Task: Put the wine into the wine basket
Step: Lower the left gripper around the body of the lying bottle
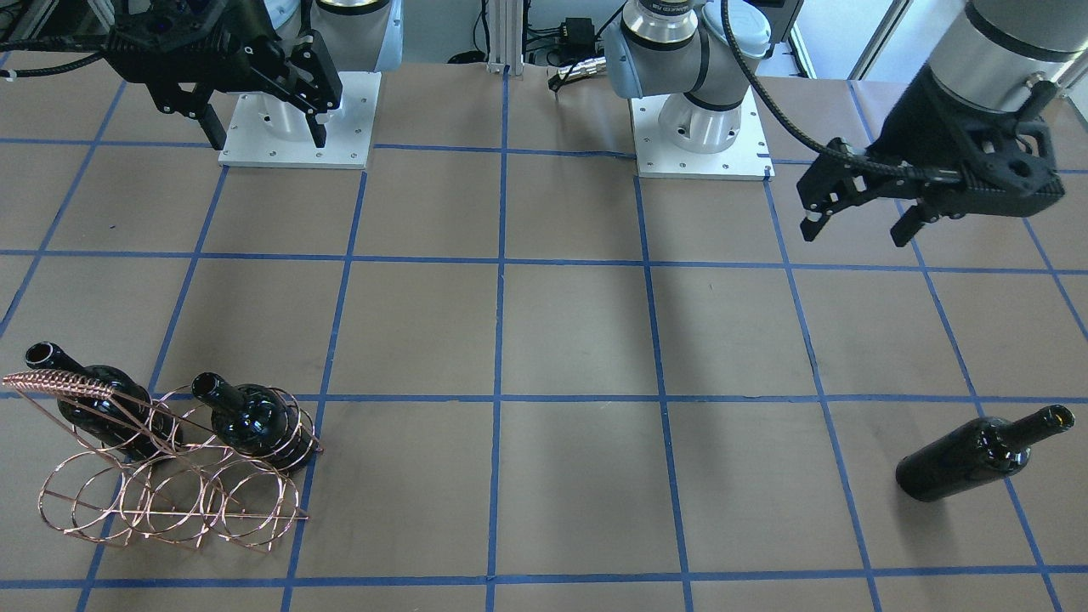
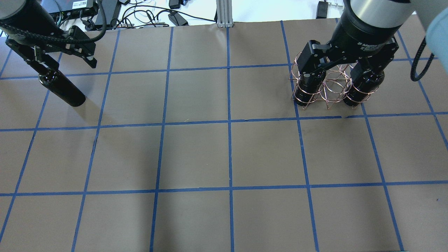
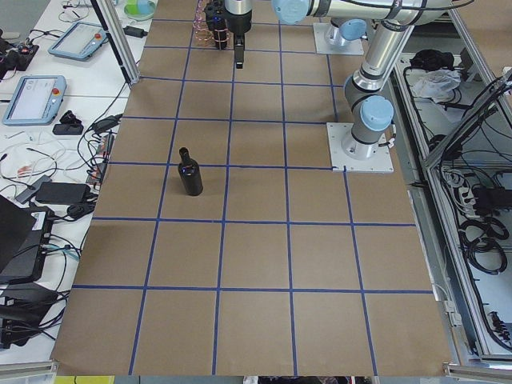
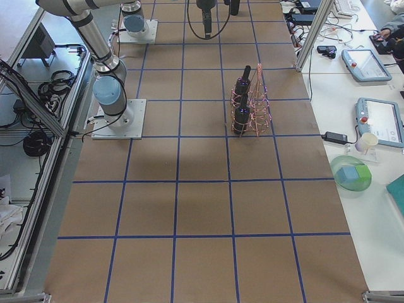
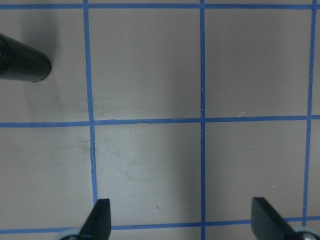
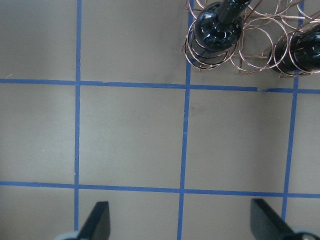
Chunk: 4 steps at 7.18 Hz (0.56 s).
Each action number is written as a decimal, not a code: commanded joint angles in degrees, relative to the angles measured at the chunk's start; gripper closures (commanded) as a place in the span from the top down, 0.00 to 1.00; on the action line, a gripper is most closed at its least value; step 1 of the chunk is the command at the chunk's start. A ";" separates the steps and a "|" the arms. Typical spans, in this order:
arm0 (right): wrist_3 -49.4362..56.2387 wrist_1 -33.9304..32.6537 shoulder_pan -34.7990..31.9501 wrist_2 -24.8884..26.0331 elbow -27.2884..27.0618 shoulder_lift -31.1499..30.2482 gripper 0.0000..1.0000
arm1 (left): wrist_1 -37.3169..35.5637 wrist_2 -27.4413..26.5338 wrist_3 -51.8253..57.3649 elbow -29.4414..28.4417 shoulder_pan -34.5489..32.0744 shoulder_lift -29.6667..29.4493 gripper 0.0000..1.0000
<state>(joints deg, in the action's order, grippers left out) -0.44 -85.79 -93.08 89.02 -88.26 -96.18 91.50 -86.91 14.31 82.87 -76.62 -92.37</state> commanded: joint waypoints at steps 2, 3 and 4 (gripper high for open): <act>0.00 0.00 0.00 0.02 -0.25 -0.14 1.00 | -2.37 -3.23 13.95 -10.25 7.08 -10.69 1.00; 0.00 0.00 0.00 0.02 -0.25 -0.14 1.00 | -4.12 -3.52 16.26 -11.75 9.01 -13.86 1.00; 0.00 0.00 0.00 0.02 -0.25 -0.14 1.00 | -5.36 -3.18 17.85 -11.94 10.60 -15.98 1.00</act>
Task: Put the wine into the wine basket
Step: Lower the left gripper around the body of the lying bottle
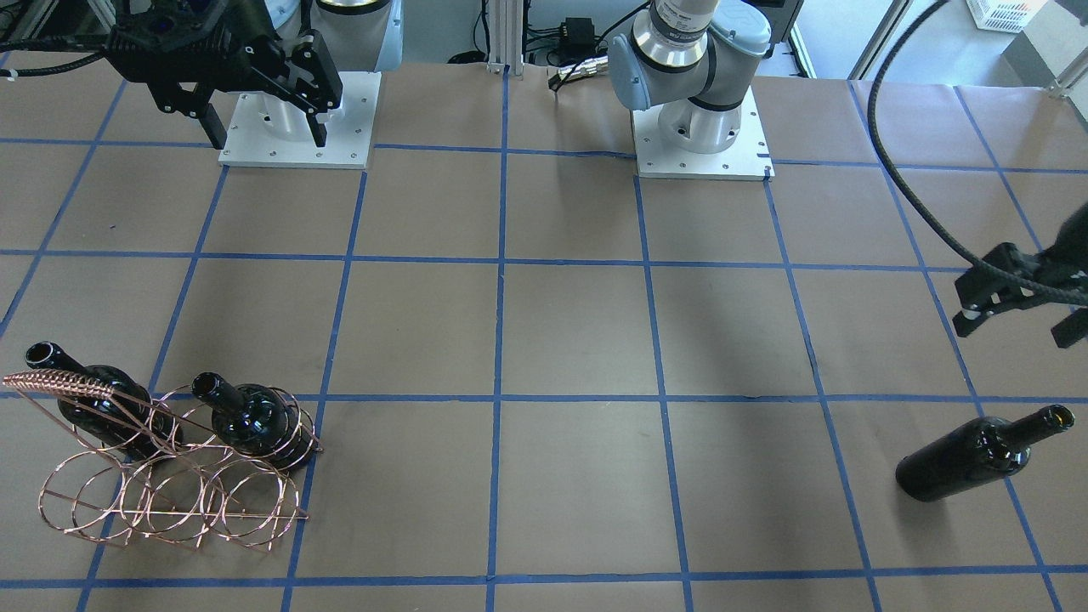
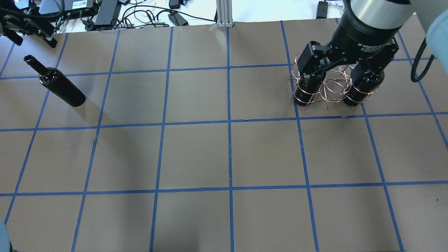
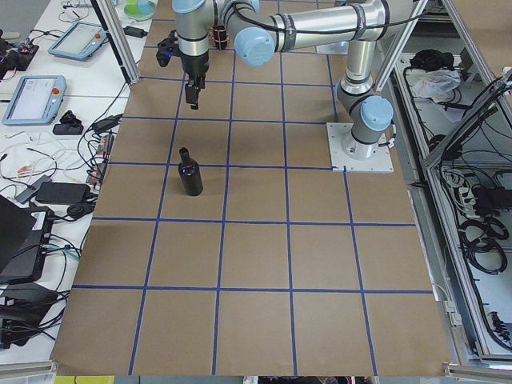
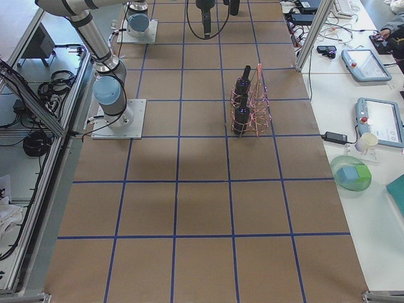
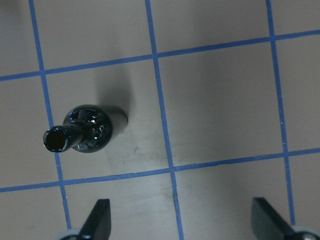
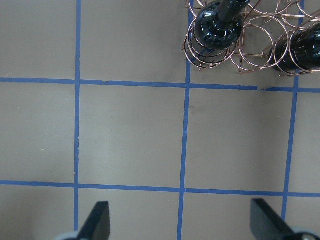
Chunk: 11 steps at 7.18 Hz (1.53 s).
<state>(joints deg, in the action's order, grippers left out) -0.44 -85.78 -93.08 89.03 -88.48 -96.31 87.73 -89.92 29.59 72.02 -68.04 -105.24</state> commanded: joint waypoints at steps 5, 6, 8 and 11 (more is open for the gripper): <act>0.00 0.00 0.00 0.09 -0.02 -0.10 1.00 | -6.25 -0.43 9.33 -1.09 6.08 -8.22 1.00; 0.00 0.00 0.00 0.09 -0.02 -0.10 1.00 | -6.61 -0.34 9.61 -1.09 6.17 -9.09 1.00; 0.00 0.00 0.00 0.09 -0.02 -0.10 1.00 | -7.75 0.01 9.18 -1.00 6.17 -11.11 1.00; 0.00 0.00 0.00 0.09 -0.02 -0.10 1.00 | -8.90 0.27 7.33 -1.00 6.17 -12.18 0.94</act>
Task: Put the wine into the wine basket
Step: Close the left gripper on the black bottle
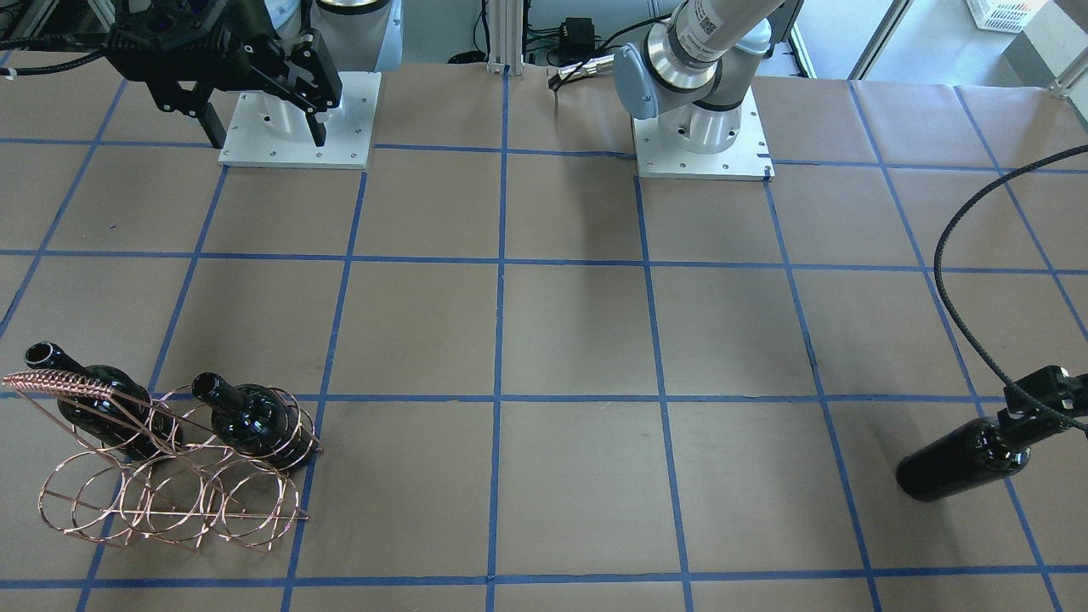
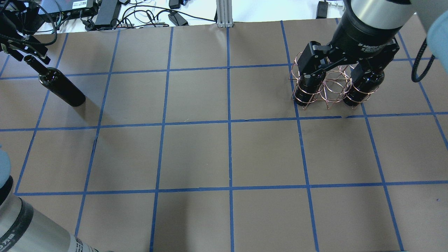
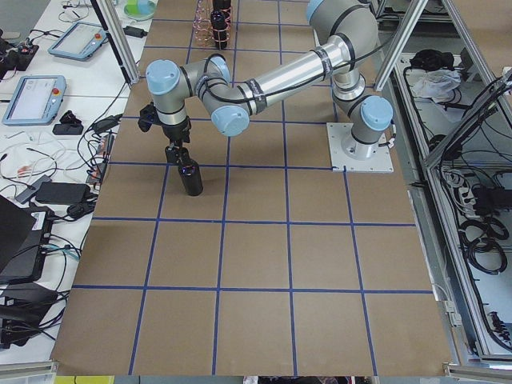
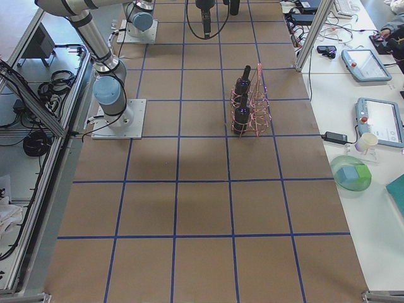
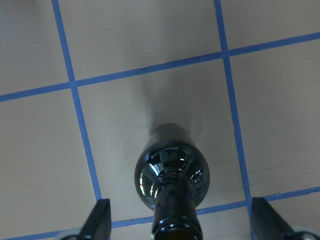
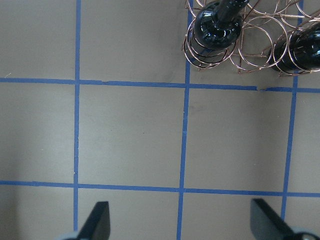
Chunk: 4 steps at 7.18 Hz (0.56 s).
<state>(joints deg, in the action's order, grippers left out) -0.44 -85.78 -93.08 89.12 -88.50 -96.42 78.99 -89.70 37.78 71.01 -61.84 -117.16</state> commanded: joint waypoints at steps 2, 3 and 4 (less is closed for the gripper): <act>0.00 0.00 0.00 -0.09 0.00 0.00 1.00 | -0.15 1.98 -1.92 0.01 -0.04 -0.27 0.78; 0.00 0.00 0.00 -0.09 0.00 0.00 1.00 | -0.15 1.90 -1.83 0.09 -0.04 -0.27 0.72; -0.09 0.00 0.00 -0.09 0.00 0.00 1.00 | -0.15 1.55 -1.83 0.27 -0.04 -0.27 0.71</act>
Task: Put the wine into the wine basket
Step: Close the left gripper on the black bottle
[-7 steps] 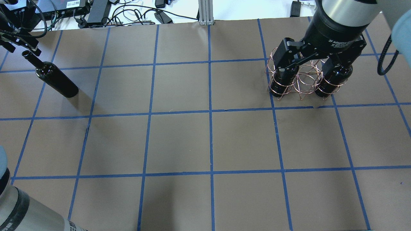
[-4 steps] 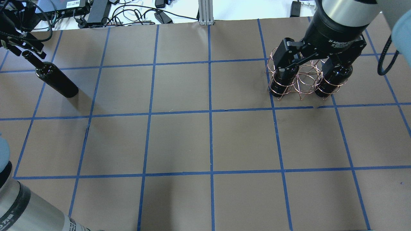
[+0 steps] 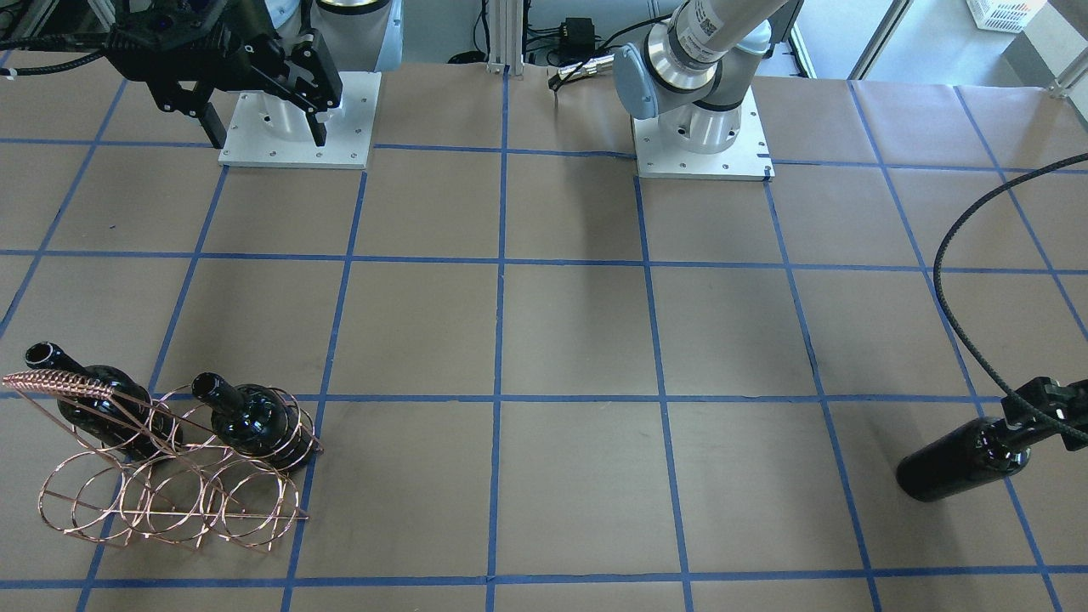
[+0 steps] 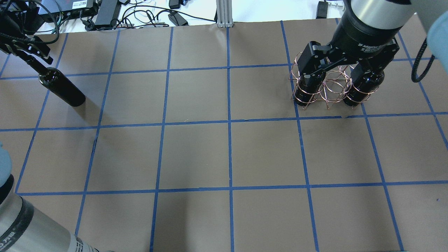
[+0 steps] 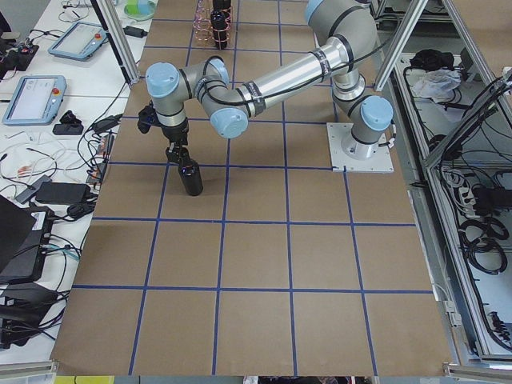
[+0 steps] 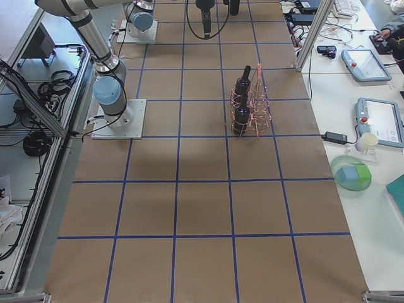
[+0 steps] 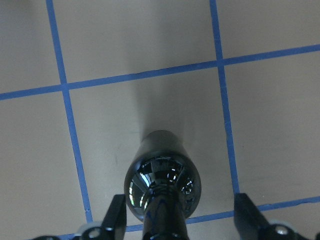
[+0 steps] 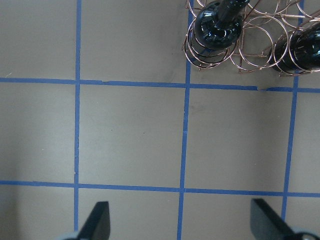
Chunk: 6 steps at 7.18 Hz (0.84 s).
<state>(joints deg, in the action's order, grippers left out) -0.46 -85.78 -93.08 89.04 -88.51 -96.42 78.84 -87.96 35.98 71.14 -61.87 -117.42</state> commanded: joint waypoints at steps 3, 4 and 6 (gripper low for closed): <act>0.02 0.00 0.00 0.08 0.00 0.00 1.00 | 0.00 -0.64 0.05 0.58 0.61 0.08 0.71; 0.02 0.00 0.00 0.00 0.00 0.00 1.00 | 0.00 -0.73 0.05 0.58 0.79 0.08 0.71; 0.02 0.00 0.00 0.00 0.00 0.00 1.00 | 0.00 0.06 -0.21 0.58 0.79 0.00 0.67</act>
<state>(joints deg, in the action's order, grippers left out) -0.44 -85.78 -93.08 89.04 -88.50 -96.42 78.84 -88.36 35.97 71.71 -61.16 -117.39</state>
